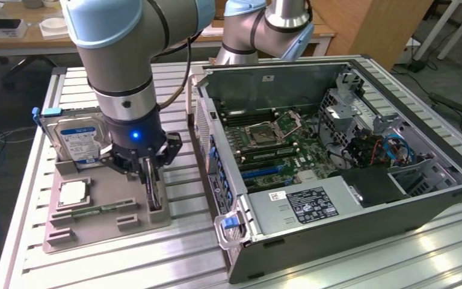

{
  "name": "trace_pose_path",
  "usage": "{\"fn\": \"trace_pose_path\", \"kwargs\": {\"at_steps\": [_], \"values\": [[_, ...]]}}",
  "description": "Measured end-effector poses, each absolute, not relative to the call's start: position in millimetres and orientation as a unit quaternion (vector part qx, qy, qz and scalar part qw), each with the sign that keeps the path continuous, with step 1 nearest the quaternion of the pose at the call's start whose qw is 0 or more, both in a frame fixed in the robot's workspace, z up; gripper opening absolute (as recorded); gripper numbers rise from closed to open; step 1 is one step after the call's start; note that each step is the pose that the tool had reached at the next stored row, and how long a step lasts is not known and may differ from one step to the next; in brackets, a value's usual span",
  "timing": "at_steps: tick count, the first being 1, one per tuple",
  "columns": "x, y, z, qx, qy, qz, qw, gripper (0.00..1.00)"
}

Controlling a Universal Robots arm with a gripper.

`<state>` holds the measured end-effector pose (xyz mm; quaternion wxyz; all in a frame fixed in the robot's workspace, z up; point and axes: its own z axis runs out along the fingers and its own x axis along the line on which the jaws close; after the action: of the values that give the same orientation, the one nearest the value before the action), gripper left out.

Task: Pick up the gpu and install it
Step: 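Pick up the gpu and move the gpu toward the slot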

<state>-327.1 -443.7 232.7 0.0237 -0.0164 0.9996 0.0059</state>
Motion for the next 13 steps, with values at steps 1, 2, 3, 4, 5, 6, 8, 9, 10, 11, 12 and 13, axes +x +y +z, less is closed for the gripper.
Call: {"fn": "trace_pose_path", "kwargs": {"at_steps": [1, 2, 3, 4, 5, 6, 8, 9, 10, 11, 12, 13], "values": [[-327.1, -443.0, 232.4, -0.016, 1.0, 0.006, 0.024, 0.33], [-327.1, -442.3, 232.2, -0.016, 1.0, 0.006, 0.024, 0.33], [-327.1, -441.6, 231.9, -0.016, 1.0, 0.006, 0.024, 0.33], [-327.1, -441.2, 231.2, -0.016, 1.0, 0.006, 0.024, 0.33], [-327.0, -441.1, 230.4, -0.017, 1.0, 0.006, 0.024, 0.33], [-327.0, -441.0, 229.5, -0.017, 1.0, 0.006, 0.024, 0.33], [-327.2, -440.9, 229.0, -0.016, 1.0, 0.006, 0.024, 0.33], [-327.2, -440.9, 229.0, -0.016, 1.0, 0.006, 0.024, 0.33], [-327.2, -440.8, 229.0, -0.016, 1.0, 0.006, 0.024, 0.33], [-327.1, -440.8, 228.9, -0.016, 1.0, 0.006, 0.024, 0.33], [-327.1, -440.8, 228.9, -0.016, 1.0, 0.006, 0.024, 0.33], [-327.2, -440.3, 228.8, -0.016, 1.0, 0.006, 0.024, 0.33]]}}
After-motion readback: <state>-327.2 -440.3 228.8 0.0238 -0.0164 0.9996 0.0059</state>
